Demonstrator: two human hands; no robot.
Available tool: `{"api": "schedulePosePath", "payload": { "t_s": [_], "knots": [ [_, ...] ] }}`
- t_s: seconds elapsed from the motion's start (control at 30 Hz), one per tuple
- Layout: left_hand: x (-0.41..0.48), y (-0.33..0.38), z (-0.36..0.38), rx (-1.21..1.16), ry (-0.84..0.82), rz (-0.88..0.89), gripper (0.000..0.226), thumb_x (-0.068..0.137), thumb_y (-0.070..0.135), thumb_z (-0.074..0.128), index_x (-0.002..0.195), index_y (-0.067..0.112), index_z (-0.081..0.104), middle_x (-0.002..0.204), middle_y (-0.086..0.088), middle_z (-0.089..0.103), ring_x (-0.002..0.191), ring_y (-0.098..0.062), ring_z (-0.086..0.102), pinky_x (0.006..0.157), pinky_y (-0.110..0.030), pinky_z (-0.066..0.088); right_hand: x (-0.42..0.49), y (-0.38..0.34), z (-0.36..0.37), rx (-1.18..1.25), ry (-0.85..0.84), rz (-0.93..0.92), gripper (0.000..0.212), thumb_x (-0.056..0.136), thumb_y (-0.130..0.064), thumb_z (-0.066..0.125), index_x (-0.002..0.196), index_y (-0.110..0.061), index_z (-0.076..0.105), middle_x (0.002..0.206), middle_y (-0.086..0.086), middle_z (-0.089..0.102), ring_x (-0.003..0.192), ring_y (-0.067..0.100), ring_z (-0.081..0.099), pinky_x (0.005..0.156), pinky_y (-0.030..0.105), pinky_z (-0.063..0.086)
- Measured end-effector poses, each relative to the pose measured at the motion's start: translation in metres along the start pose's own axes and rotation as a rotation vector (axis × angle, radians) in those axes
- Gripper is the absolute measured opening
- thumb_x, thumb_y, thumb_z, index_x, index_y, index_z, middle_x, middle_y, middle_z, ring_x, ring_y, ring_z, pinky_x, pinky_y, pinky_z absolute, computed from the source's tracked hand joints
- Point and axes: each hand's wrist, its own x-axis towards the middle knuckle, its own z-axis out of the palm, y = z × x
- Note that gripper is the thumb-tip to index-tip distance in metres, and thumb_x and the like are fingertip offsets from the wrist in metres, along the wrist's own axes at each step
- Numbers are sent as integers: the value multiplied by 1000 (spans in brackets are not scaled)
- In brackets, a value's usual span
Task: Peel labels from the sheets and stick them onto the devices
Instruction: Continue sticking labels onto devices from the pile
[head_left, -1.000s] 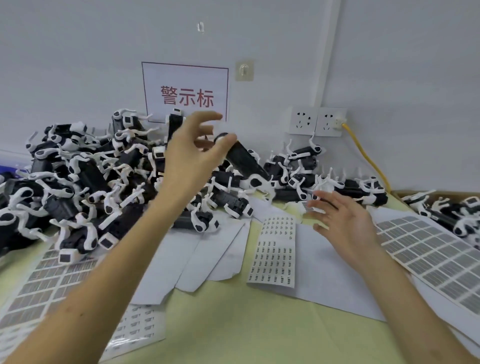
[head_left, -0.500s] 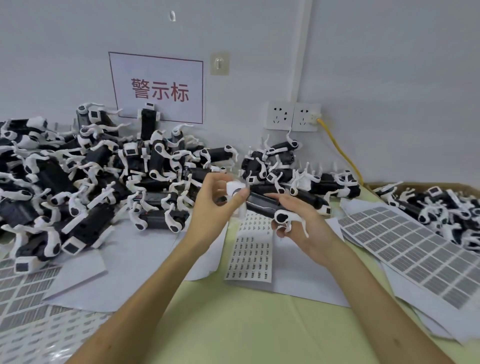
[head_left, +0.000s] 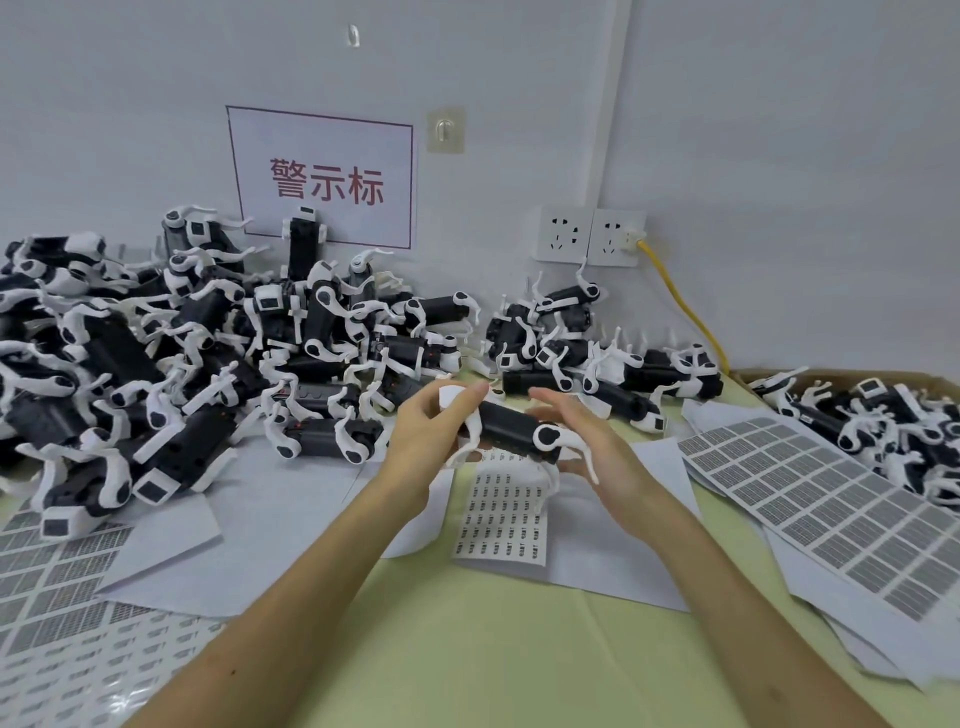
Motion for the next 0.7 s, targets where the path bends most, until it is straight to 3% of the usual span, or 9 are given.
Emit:
{"api": "schedulePosePath", "payload": {
  "t_s": [0.07,0.13,0.2,0.27,0.33,0.43,0.57,0.63,0.7],
  "knots": [
    [2,-2,0,-26,59,6,22,93,36,77,98,15,73,86,-11,72,76,-26,71,73,-46,65,1,1,1,-55,40,-65,40,108,-47,34,139,-40,58,132,-18,64,129,2,54,93,23,52],
    [3,-3,0,-43,129,3,30,91,38,79,101,11,71,86,-12,70,80,-30,66,91,-61,58,1,0,1,-73,35,-111,39,107,-47,35,138,-43,58,131,-27,63,126,-7,53,89,15,51],
    [3,-4,1,-72,175,-2,35,90,40,80,100,8,70,84,-12,69,80,-30,64,95,-67,54,1,1,2,-96,27,-154,42,104,-49,39,141,-40,56,136,-28,60,130,-6,50,104,22,45],
    [2,-4,1,-80,193,-2,36,89,41,81,99,9,70,83,-11,70,80,-31,67,94,-67,55,2,3,4,-153,40,-218,47,100,-49,44,143,-35,56,139,-24,59,132,-4,50,113,32,42],
    [0,-4,2,-77,199,-3,36,89,42,81,100,10,71,87,-15,71,84,-35,71,94,-66,56,1,4,4,-210,65,-276,45,98,-47,50,140,-32,60,136,-23,62,130,-5,53,111,33,44],
    [-2,-5,6,-101,194,-16,36,90,41,80,104,9,71,101,-25,73,99,-45,73,90,-61,60,1,4,1,-235,92,-316,42,91,-46,66,131,-35,66,127,-24,67,120,-5,60,99,20,50],
    [-1,-6,7,-123,183,-10,36,92,38,78,106,6,71,107,-29,71,95,-41,75,76,-45,66,1,8,0,-391,188,-372,40,83,-47,77,122,-47,68,115,-45,62,115,-20,53,91,-4,32],
    [-2,-7,8,-131,184,-18,37,90,40,79,106,7,71,106,-30,71,97,-44,73,82,-50,65,1,9,0,-402,250,-389,45,77,-57,75,122,-53,67,109,-50,61,114,-22,52,91,-3,33],
    [-6,-6,10,-130,188,-30,39,88,43,80,105,9,71,98,-28,71,93,-46,72,92,-59,60,1,12,1,-406,314,-415,51,75,-63,73,125,-54,65,105,-46,63,113,-9,60,90,4,43]
  ]
}}
